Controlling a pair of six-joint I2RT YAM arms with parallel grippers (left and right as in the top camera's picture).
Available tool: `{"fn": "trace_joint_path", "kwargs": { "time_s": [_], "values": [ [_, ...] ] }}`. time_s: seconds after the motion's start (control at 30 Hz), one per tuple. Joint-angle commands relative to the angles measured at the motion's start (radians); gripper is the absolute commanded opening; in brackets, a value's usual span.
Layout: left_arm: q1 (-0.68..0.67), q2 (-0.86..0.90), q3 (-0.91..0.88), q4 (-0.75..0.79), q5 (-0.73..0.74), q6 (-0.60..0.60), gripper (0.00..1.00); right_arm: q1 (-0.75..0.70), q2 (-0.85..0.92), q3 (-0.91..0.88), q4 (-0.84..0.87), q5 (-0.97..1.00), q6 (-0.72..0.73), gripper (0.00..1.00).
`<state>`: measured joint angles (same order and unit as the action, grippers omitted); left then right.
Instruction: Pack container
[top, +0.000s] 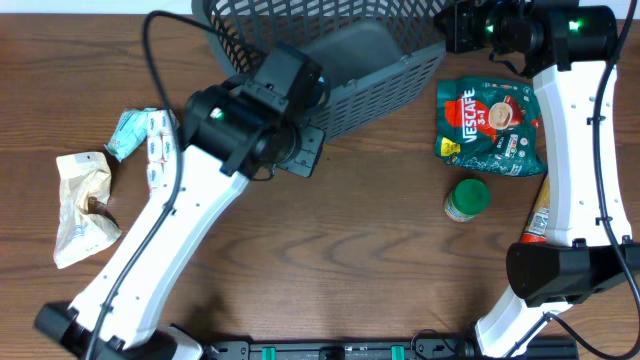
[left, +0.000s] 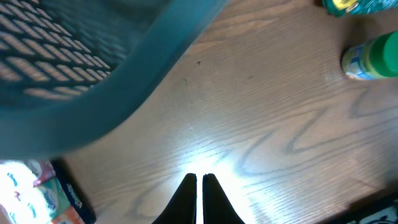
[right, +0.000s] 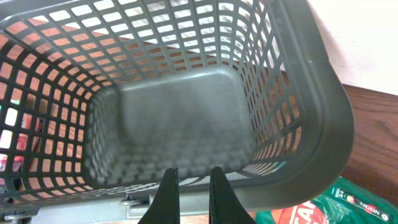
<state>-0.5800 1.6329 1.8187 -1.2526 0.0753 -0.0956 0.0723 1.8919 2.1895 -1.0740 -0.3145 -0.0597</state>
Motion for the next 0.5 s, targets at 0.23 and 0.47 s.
{"fn": "trace_joint_path", "kwargs": {
  "time_s": [0.23, 0.47],
  "values": [
    [-0.004, 0.047, 0.020, 0.029, 0.002, 0.055, 0.06, 0.008, 0.064, 0.015, -0.011, 0.005, -0.043, 0.01],
    [-0.003, 0.047, 0.020, 0.039, 0.001, 0.055, 0.06, 0.008, 0.129, 0.015, -0.019, 0.004, -0.050, 0.01]
  ]
}}
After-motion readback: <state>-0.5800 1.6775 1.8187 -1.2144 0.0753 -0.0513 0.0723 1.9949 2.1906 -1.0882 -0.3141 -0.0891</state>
